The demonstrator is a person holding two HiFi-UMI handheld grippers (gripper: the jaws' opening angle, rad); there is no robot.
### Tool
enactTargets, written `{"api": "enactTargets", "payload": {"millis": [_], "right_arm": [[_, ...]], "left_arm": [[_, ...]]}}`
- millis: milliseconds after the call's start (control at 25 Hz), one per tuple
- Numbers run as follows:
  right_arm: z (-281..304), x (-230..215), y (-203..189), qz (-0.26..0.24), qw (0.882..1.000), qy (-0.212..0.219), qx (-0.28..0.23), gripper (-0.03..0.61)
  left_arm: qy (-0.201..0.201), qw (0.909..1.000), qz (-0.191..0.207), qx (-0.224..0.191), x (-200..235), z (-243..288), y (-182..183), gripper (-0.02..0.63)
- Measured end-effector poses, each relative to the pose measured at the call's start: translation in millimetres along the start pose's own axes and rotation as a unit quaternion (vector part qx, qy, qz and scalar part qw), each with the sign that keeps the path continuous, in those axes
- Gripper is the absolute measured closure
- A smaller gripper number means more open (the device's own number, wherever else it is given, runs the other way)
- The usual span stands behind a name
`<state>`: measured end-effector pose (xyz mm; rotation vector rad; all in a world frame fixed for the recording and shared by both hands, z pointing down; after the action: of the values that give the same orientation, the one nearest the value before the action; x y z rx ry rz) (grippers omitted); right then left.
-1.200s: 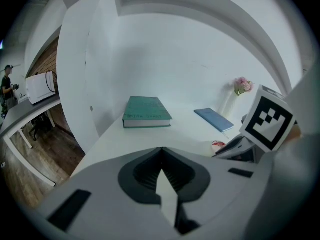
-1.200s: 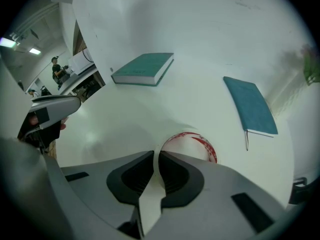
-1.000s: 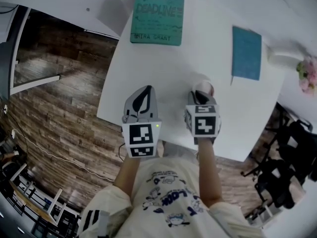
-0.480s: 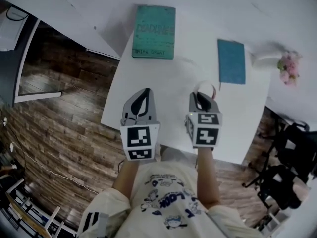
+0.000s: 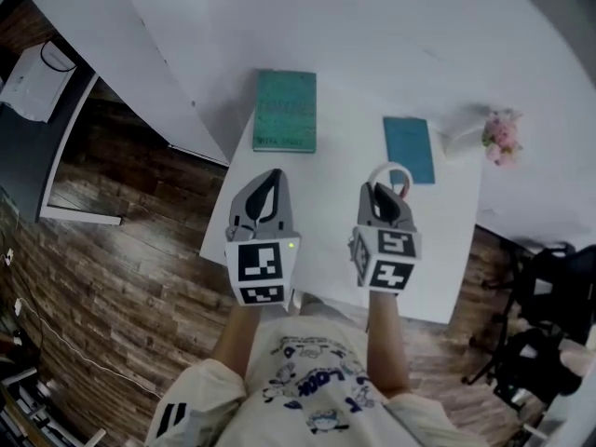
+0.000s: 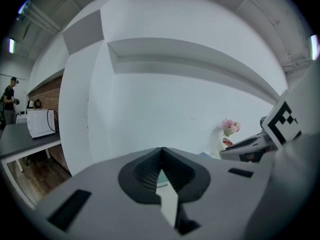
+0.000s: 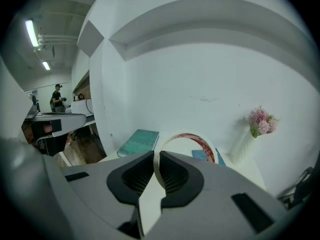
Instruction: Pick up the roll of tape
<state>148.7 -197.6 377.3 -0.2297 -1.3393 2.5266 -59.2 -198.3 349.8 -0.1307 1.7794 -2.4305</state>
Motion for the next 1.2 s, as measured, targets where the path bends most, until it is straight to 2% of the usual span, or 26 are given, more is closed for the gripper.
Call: {"api": "enactTargets", "payload": {"millis": [280, 440, 560, 760, 840, 1000, 1200], "right_arm": [[-24.6, 8.8, 44.8, -0.001, 0.992, -0.009, -0.126, 0.545], [-42.2, 11.4, 43.9, -0.011, 0.989, -0.014, -0.144, 0.545], [-54.1, 15.9, 51.4, -0.022, 0.981, -0.017, -0.19, 0.545], [-71.2, 18.6, 50.2, -0.034, 0.976, -0.025, -0.215, 0.545], [-75.5, 19.6, 53.0, -0.041, 0.972, -0.026, -0.231, 0.545], [-82.4, 24.6, 53.3, -0.042, 0.973, -0.024, -0.226, 0.545], [-83.2, 26.3, 48.2, -0.037, 0.969, -0.019, -0.244, 0.545]], "left_arm": [[0.006, 0.9984, 0.005, -0.056, 8.2, -5.7, 36.3, 0.611], [0.011, 0.9964, 0.004, -0.084, 10.0, -18.5, 50.0, 0.611], [0.014, 0.9948, 0.008, -0.101, 8.5, -25.6, 56.0, 0.611], [0.019, 0.992, 0.012, -0.124, 5.1, -38.2, 60.4, 0.611], [0.022, 0.9917, 0.014, -0.126, 3.5, -41.4, 60.3, 0.611], [0.025, 0.9914, 0.016, -0.127, 2.2, -46.7, 59.0, 0.611], [0.028, 0.991, 0.016, -0.13, 1.5, -52.2, 56.9, 0.611]]}}
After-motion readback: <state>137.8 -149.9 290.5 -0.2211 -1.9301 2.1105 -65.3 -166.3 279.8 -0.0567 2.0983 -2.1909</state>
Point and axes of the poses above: the fingertips, and each gripper's own axes: z forward along the fingers, x to its left, y out of its top, the point moved 7 cm from there along -z, backward along the fingers, and after that the axes turned 9 degrees about y, right-handed, at the moved point
